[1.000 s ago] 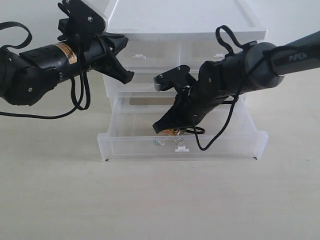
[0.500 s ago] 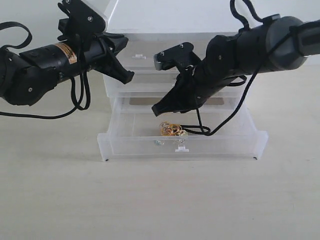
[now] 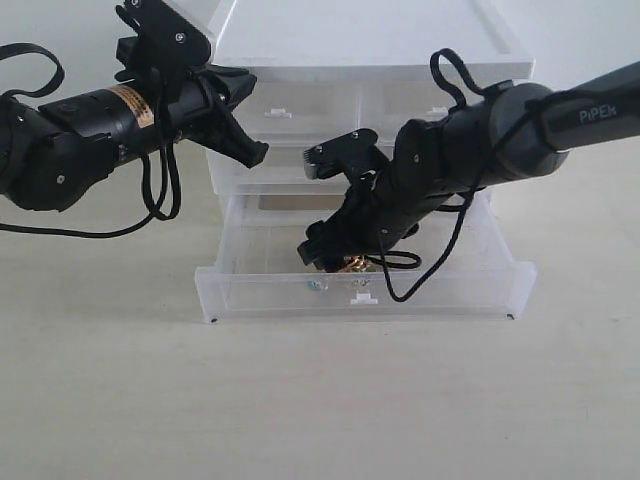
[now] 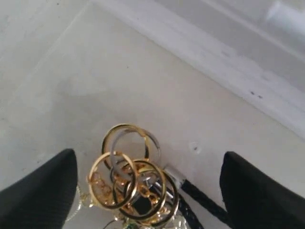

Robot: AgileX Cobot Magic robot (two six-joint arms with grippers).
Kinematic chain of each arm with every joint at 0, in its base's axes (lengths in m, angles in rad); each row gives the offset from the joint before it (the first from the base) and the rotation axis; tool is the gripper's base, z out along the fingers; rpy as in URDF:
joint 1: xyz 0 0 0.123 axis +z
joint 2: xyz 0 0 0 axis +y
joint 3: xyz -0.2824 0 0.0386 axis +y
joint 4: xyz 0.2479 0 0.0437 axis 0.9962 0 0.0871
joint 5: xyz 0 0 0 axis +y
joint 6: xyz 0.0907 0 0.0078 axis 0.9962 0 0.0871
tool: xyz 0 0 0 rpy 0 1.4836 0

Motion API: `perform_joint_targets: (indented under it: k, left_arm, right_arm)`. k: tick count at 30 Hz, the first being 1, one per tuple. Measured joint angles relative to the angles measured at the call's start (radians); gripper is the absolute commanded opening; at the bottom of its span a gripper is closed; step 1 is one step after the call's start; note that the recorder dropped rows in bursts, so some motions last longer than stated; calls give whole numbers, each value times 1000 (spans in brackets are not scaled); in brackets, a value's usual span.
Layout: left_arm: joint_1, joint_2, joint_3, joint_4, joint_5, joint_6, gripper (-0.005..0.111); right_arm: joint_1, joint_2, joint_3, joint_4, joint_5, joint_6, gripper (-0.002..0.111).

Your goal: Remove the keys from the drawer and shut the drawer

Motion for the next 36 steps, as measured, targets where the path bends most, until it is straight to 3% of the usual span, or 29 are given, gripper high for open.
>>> perform_joint_targets:
  k: [7, 14, 23, 36]
  left_arm:
    - [0, 0, 0, 0, 0, 0, 4]
    - [0, 0, 0, 0, -1, 0, 4]
    - [0, 0, 0, 0, -1, 0, 4]
    - [0, 0, 0, 0, -2, 0, 4]
  right_arm:
    - [0, 20, 0, -6, -5, -7, 72]
    - [0, 20, -4, -41, 17, -9, 32]
    - [0, 20, -6, -61, 36, -12, 0]
    - [1, -22, -4, -80, 53, -10, 0]
